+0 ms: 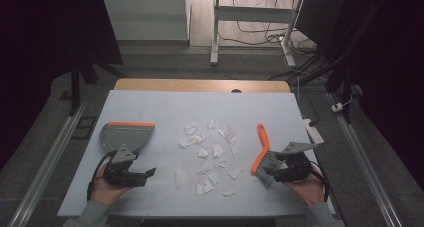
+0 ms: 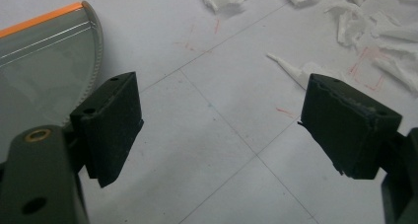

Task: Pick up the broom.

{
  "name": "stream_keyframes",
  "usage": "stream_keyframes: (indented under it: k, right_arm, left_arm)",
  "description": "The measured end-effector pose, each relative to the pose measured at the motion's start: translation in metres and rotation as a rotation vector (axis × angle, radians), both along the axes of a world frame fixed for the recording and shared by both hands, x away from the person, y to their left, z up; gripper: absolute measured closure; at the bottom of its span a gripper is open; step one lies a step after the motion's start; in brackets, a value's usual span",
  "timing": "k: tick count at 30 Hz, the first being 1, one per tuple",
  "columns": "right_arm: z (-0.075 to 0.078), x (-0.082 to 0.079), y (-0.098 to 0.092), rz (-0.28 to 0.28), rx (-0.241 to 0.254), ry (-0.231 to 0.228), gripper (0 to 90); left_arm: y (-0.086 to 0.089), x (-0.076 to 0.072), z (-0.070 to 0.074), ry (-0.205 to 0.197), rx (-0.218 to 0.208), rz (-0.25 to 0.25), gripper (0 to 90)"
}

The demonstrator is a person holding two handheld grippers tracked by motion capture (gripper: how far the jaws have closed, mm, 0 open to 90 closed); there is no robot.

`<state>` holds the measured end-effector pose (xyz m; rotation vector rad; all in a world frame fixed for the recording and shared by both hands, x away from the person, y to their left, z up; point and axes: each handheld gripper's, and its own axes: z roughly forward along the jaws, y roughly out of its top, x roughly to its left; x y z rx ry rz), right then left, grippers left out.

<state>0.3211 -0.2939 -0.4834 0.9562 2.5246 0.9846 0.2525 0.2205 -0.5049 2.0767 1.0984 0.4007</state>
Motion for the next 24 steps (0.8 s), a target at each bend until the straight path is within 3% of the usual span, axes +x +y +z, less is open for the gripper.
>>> stream_keyframes:
  k: [11, 13, 18, 24]
  right_arm:
    - [0.0025, -0.0016, 0.0046, 0.009, -0.020, -0.018, 29.2]
    - [0.0031, -0.0026, 0.0035, 0.004, 0.000, -0.020, 29.3]
    - [0.0024, -0.0058, 0.0068, -0.002, -0.030, -0.033, 29.3]
    - [0.0021, -0.0058, 0.0099, -0.019, -0.039, -0.013, 29.6]
  left_arm:
    - [-0.0011, 0.0006, 0.0002, 0.001, -0.009, 0.000, 16.6]
    - [-0.0028, 0.0004, 0.0000, 0.001, -0.003, 0.002, 16.6]
    - [-0.0074, 0.0003, 0.0002, -0.002, 0.007, -0.006, 16.6]
    - [-0.0067, 0.0008, 0.0007, -0.003, -0.004, -0.008, 16.6]
